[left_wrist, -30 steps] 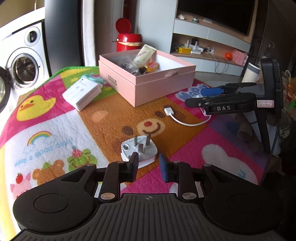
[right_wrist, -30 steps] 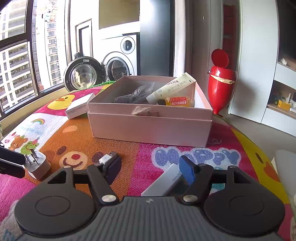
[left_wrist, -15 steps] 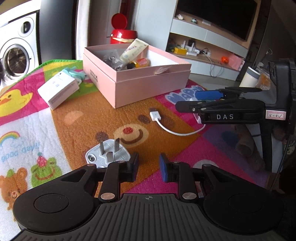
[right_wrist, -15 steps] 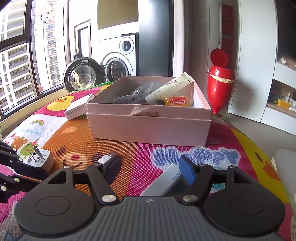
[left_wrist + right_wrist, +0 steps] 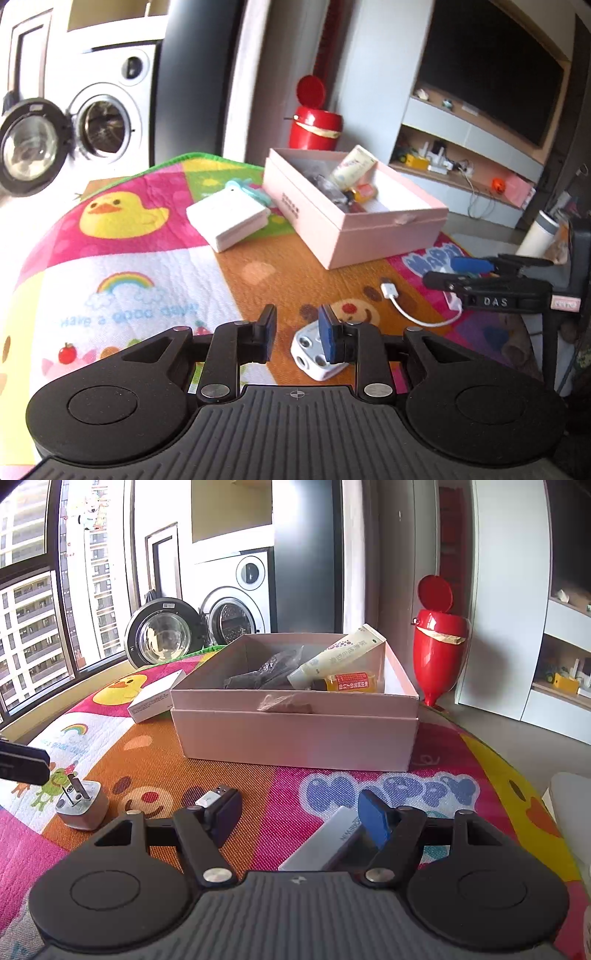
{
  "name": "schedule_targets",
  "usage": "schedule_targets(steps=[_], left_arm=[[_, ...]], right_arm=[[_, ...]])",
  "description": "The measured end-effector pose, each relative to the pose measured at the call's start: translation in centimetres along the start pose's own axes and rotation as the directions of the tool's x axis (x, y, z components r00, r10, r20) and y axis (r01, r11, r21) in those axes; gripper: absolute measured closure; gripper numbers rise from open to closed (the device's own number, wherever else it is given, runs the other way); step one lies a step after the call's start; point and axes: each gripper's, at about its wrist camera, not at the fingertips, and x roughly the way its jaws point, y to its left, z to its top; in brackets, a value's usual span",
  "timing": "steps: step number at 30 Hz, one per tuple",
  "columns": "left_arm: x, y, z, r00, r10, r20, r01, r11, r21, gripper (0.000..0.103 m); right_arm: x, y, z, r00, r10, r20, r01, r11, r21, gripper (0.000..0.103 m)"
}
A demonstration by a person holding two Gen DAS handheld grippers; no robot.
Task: Organize rigid objects
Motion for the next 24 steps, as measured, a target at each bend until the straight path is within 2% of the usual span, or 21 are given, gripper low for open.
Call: schedule_targets(steps=[2, 4, 7, 8, 13, 15, 18, 20, 22, 24], left_arm=[[0.6, 1.1, 0.0, 1.000, -0.010, -0.009, 0.010, 0.999, -0.044, 0.076], [1.3, 1.1, -0.5, 0.998, -0.053, -0.043, 0.051, 0.998, -0.047, 0.076], [1.9, 0.0, -1.3, 0.992, -0.093, -0.084, 0.092, 0.996, -0.014, 0.076], [2.1, -0.5, -1.5, 0.991, -0.098, -0.091, 0.099, 0.995, -0.001, 0.073], [2.9, -3.1, -2.1, 0.983, -0.146, -0.109, 0.151, 0.988, 0.044, 0.073], [3.2, -4.4, -2.4, 0.981, -0.142, -0.135, 0.156, 0.983, 0.099, 0.073], [3.4, -6.6, -3.3, 0.983, -0.067, -0.169, 0.106, 0.965, 0.239, 0.073], [3.4, -7.7, -3.7, 0.986, -0.034, -0.161, 0.083, 0.948, 0.308, 0.073], [3.5, -8.1, -3.8, 0.981, -0.067, -0.180, 0.120, 0.947, 0.299, 0.072], [3.7, -8.5, -3.8, 0.976, -0.100, -0.192, 0.153, 0.946, 0.285, 0.065]], right_arm=[[0.0, 0.0, 0.0, 1.000, -0.002, 0.003, 0.002, 1.000, 0.001, 0.033], [0.0, 0.0, 0.0, 1.000, -0.004, 0.002, 0.004, 1.000, 0.003, 0.033], [0.1, 0.1, 0.0, 1.000, -0.006, -0.002, 0.006, 1.000, 0.000, 0.033], [0.1, 0.1, 0.0, 1.000, -0.006, -0.002, 0.006, 1.000, -0.001, 0.033], [0.1, 0.1, -0.1, 1.000, -0.007, -0.003, 0.007, 1.000, -0.001, 0.033], [0.1, 0.1, -0.1, 1.000, -0.007, -0.003, 0.007, 1.000, -0.002, 0.033], [0.1, 0.1, -0.1, 1.000, -0.007, -0.002, 0.007, 1.000, -0.001, 0.033], [0.1, 0.1, -0.1, 1.000, -0.006, -0.002, 0.006, 1.000, 0.000, 0.033], [0.1, 0.1, -0.1, 1.000, -0.005, -0.001, 0.005, 1.000, 0.001, 0.033], [0.1, 0.1, -0.1, 1.000, -0.003, 0.000, 0.003, 1.000, 0.005, 0.033]])
